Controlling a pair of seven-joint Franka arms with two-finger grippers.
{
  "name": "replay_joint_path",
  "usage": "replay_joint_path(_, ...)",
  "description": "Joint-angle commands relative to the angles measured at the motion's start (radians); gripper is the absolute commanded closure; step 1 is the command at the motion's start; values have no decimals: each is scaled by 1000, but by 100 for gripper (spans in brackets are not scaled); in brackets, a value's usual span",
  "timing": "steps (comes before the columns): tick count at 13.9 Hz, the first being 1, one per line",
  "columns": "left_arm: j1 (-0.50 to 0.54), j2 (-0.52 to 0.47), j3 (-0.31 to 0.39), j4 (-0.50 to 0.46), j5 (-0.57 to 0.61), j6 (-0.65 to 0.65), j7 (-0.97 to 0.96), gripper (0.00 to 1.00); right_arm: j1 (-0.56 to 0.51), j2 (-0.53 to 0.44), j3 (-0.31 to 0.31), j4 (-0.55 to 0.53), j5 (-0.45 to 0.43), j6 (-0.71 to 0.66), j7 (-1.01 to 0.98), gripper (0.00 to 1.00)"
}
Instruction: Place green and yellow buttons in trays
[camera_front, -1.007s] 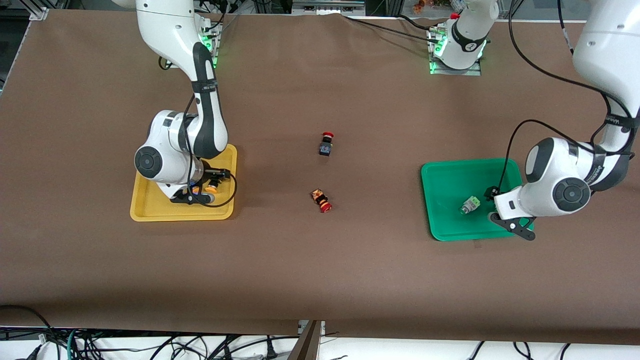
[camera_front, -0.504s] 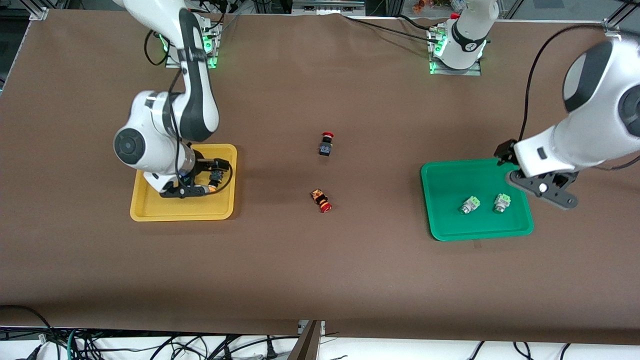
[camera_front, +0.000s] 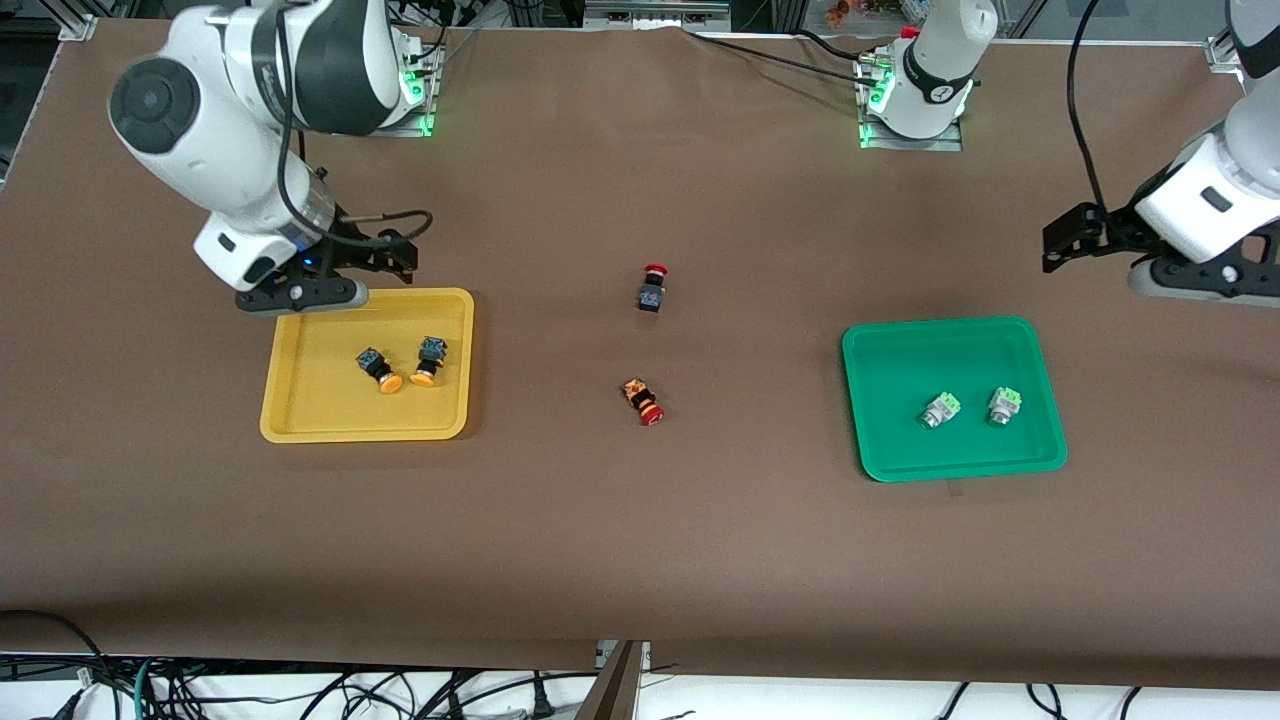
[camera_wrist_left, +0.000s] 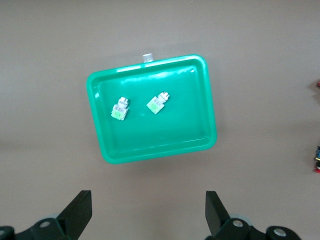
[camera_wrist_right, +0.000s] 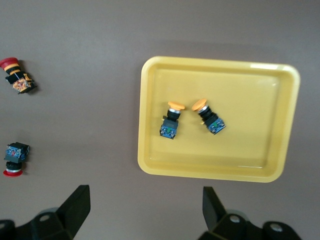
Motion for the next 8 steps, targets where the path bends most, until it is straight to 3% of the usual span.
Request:
replay_joint_path(1, -28, -29, -8, -37, -17, 17, -27, 0, -67, 17, 26, 62, -29, -24, -8, 1)
replay_joint_path(4, -28, -29, -8, -37, -18, 10, -21, 0, -306, 7, 264, 159, -36, -92, 6, 1)
replay_joint_path(6, -28, -27, -8, -35, -18, 10, -21, 0, -398, 1, 330, 212, -52, -136, 8, 1)
replay_joint_path(8, -34, -27, -8, -35, -17, 11, -26, 0, -541, -33, 469, 284, -107, -178, 14, 1)
